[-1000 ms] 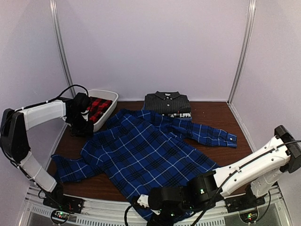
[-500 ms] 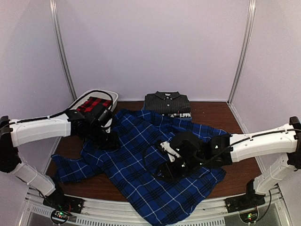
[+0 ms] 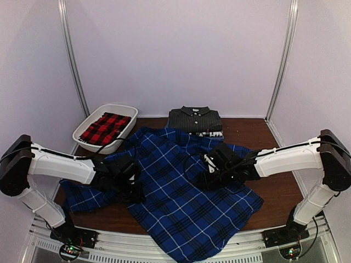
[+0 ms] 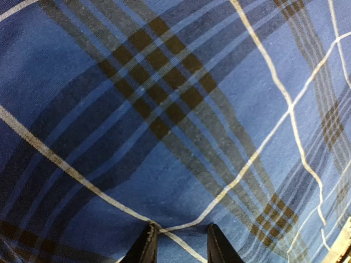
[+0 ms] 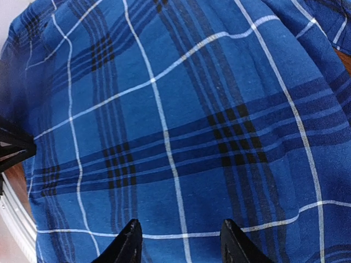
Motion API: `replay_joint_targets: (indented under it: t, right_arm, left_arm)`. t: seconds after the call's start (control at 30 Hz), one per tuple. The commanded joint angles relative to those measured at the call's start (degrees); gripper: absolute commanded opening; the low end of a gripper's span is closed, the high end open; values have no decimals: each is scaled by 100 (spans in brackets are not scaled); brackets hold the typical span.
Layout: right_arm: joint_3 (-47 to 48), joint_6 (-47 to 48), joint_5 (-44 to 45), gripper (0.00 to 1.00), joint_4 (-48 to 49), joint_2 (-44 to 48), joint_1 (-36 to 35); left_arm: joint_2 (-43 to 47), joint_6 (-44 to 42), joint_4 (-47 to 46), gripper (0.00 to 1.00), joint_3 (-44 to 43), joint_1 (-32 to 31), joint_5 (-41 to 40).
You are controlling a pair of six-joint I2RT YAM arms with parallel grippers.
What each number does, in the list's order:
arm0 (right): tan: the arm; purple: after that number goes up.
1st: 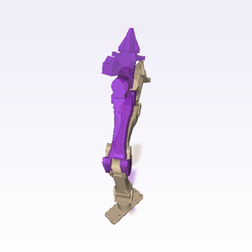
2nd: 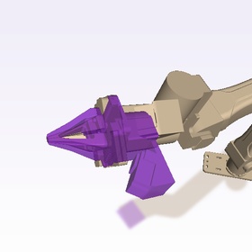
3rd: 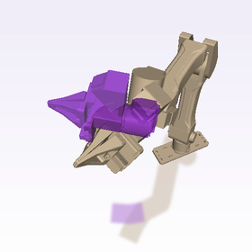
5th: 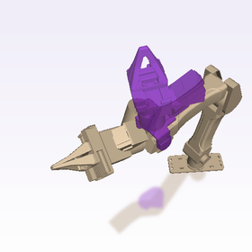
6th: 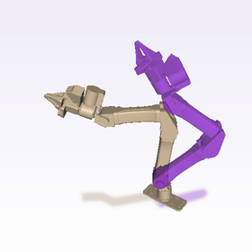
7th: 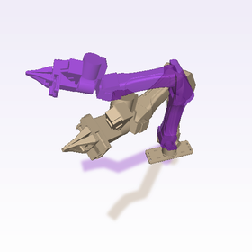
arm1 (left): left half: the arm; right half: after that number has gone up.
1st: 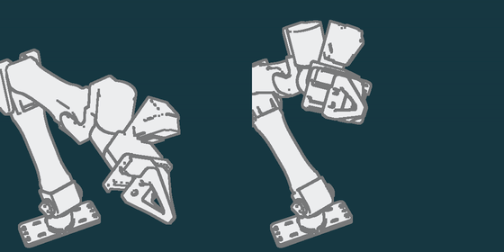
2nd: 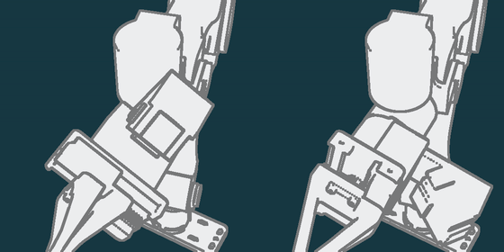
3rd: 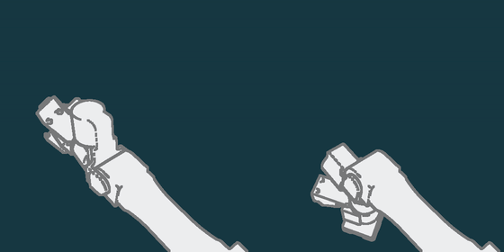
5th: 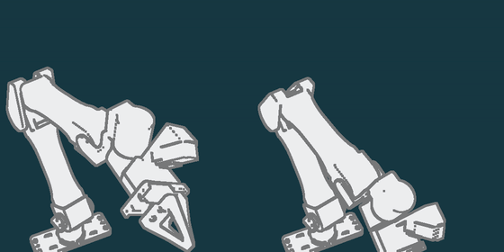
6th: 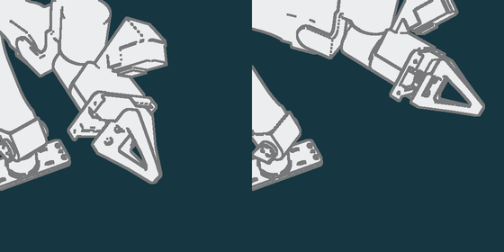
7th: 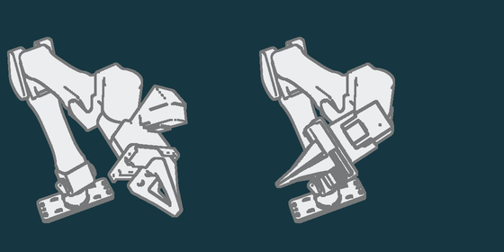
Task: Fold and stack the long sleeve shirts
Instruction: Smooth out the flattened shirt at the center of the board.
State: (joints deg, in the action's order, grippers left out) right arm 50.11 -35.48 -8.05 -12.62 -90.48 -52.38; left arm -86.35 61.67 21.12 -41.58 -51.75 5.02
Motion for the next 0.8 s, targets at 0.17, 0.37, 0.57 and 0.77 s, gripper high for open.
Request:
replay_joint_targets:
  t: [0.17,0.37,0.57,0.77]
  right_arm:
    - [-171,168,462,50,92,-457,44]
    - [-547,62,404,50,157,-394,-120]
    - [-817,-220,91,50,240,-145,-495]
    - [-415,29,329,55,-441,729,-327]
  left_arm:
    - [150,257,441,29,605,-11,-293]
    - [688,454,1198,25,872,91,-421]
    - [1019,631,1820,20,878,119,-683]
    - [1283,531,2466,20,667,306,-848]
